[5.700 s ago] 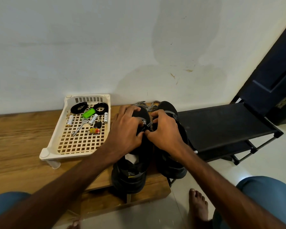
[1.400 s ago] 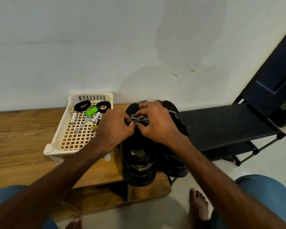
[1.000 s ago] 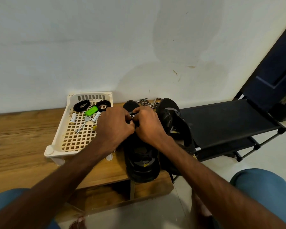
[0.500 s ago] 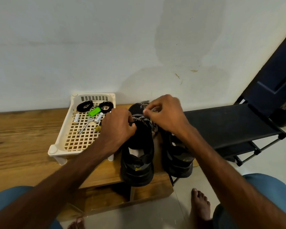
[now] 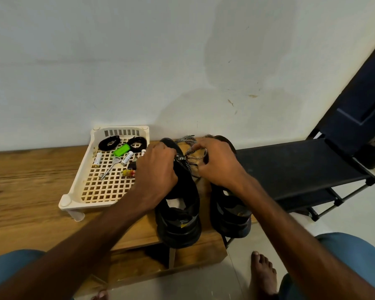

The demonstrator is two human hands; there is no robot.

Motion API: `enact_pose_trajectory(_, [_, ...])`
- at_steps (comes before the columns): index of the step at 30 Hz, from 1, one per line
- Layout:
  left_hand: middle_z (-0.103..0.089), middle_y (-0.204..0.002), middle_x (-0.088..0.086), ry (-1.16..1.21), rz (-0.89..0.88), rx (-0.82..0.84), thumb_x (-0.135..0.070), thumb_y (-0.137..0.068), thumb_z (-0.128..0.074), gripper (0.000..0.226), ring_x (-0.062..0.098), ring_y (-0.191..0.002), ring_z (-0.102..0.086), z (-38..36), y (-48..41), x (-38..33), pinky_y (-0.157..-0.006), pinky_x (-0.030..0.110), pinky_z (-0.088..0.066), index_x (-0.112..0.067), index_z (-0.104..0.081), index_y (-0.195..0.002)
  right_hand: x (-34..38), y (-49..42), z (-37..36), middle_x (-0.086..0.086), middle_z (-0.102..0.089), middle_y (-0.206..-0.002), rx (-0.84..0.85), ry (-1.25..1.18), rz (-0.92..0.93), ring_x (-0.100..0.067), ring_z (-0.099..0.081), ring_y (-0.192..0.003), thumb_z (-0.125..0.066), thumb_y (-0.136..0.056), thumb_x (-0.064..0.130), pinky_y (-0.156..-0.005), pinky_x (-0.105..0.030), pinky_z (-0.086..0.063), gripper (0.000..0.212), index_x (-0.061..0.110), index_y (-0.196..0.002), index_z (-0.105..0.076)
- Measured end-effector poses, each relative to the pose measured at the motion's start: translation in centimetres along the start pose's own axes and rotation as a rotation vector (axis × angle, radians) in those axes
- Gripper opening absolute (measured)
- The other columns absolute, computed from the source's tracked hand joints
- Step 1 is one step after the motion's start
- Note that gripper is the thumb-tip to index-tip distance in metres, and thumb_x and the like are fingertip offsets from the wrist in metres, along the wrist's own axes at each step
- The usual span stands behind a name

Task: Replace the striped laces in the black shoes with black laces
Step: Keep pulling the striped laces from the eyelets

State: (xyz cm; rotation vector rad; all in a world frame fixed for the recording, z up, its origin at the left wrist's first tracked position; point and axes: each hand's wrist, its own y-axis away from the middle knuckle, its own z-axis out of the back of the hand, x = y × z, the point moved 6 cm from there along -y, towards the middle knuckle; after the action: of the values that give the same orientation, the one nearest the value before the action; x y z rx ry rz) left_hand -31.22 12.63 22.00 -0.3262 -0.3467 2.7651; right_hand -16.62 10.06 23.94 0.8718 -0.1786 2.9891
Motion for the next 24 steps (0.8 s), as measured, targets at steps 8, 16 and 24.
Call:
enact_pose_trajectory(8, [-0.067,-0.104,0.008,-0.096,0.014,0.042,-0.016,-0.087,-0.072,0.017,0.032,-0.099,-0.065,-0.7,-2.0,-0.3,-0.074,0.040,-0.050,-0.016,-0.067,-0.103,1.3,-0.2,-2.6,-0.009,-0.075,-0.107,0.154,-0.050,0.008,-0.023,-0.071,-0.096,-0.059,-0.093,0.007,-0.089,-0.039,-0.060,0.025,0.006,-0.111,-0.076])
enact_pose_trajectory(16, [-0.065,-0.109,0.009,-0.112,-0.035,0.052,-0.014,-0.096,-0.061,0.012,0.030,-0.101,-0.064,-1.6,-2.2,-0.2,-0.078,0.039,-0.050,-0.016,-0.063,-0.107,1.3,0.7,-3.7,-0.005,-0.072,-0.086,0.228,-0.019,-0.090,-0.021,-0.070,-0.079,-0.070,-0.081,0.032,-0.070,-0.035,-0.061,0.023,0.010,-0.090,-0.070])
enact_pose_trajectory(24, [-0.068,-0.100,0.007,0.038,-0.010,0.079,-0.017,-0.088,-0.065,0.010,0.027,-0.093,-0.064,-1.0,-1.8,-0.4,-0.082,0.039,-0.054,-0.013,-0.070,-0.096,1.2,0.7,-4.4,0.001,-0.050,-0.073,0.083,0.130,-0.148,-0.023,-0.055,-0.071,-0.073,-0.080,0.022,-0.060,-0.031,-0.045,0.032,0.019,-0.071,-0.043])
